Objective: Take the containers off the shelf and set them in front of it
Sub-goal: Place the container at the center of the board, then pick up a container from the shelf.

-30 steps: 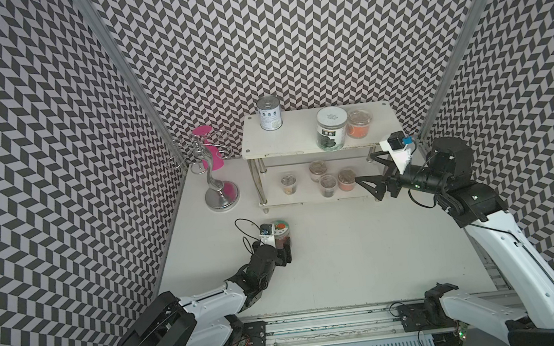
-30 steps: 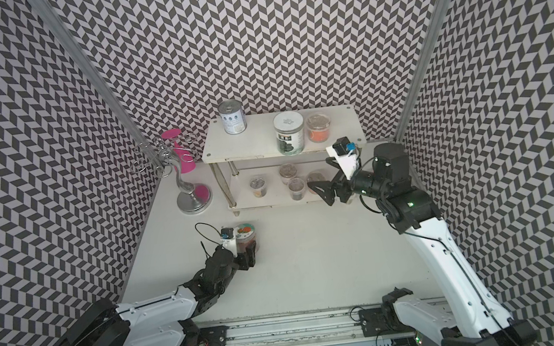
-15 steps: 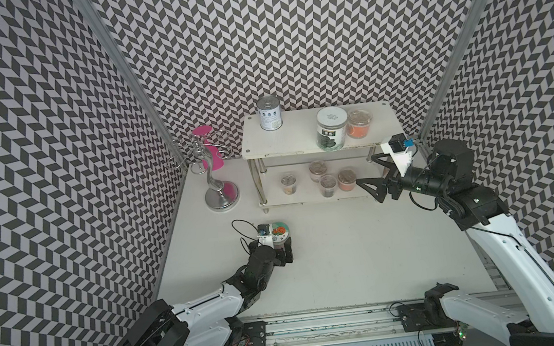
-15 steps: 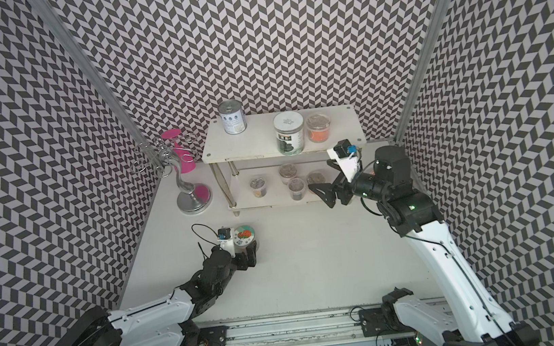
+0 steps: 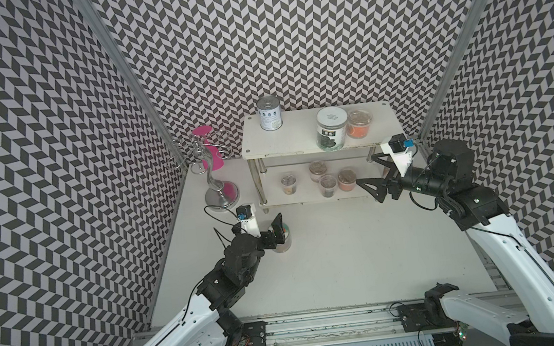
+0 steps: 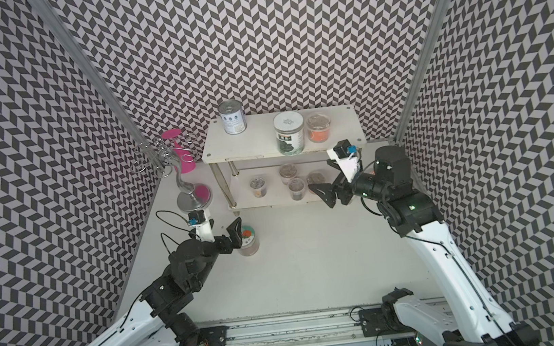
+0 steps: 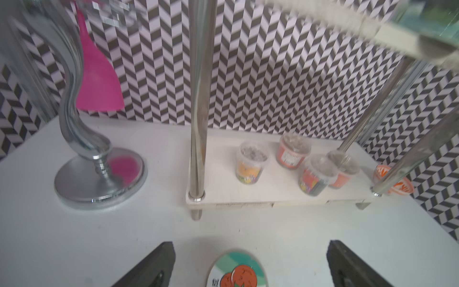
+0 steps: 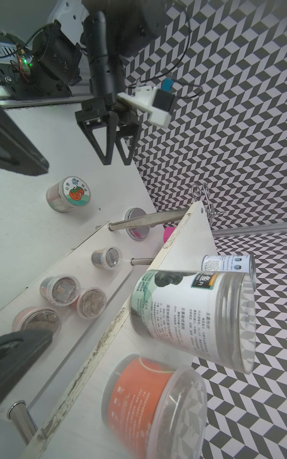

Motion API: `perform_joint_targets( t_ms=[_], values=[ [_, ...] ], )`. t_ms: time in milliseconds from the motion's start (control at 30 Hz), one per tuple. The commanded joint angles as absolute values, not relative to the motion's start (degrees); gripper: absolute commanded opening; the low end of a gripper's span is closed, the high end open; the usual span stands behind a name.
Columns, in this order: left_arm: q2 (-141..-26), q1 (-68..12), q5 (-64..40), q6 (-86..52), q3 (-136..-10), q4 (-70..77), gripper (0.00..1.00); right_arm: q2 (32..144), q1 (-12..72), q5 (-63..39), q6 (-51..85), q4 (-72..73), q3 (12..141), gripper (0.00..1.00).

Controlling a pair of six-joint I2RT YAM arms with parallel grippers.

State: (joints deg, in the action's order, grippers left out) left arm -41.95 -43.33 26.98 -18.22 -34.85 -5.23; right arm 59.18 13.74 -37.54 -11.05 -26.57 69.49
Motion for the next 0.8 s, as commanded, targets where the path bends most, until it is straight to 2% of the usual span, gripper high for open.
perform_joint_targets(
  t_ms=[0,100,400,767],
  values=[
    [-46.16,-42.05,23.99,-9.19,-45.36,-11.05,1.00,58.87,14.06,-40.19,-11.29,-22.39,70.13,1.00],
    [-50.76,-39.43,20.23,-4.62,-55.26,-10.04,1.00,59.27,14.09,-40.63,-11.19,-21.87,70.36,1.00],
    [-72.07,-24.82,5.04,0.93,-82.51,-12.75,1.00,60.49,14.13,-39.41,-10.35,-22.29,72.53,1.00],
    [-95.47,-18.59,-8.18,3.42,-109.73,-22.65,1.00,61.87,14.07,-38.62,-10.06,-23.00,74.92,1.00]
  ],
)
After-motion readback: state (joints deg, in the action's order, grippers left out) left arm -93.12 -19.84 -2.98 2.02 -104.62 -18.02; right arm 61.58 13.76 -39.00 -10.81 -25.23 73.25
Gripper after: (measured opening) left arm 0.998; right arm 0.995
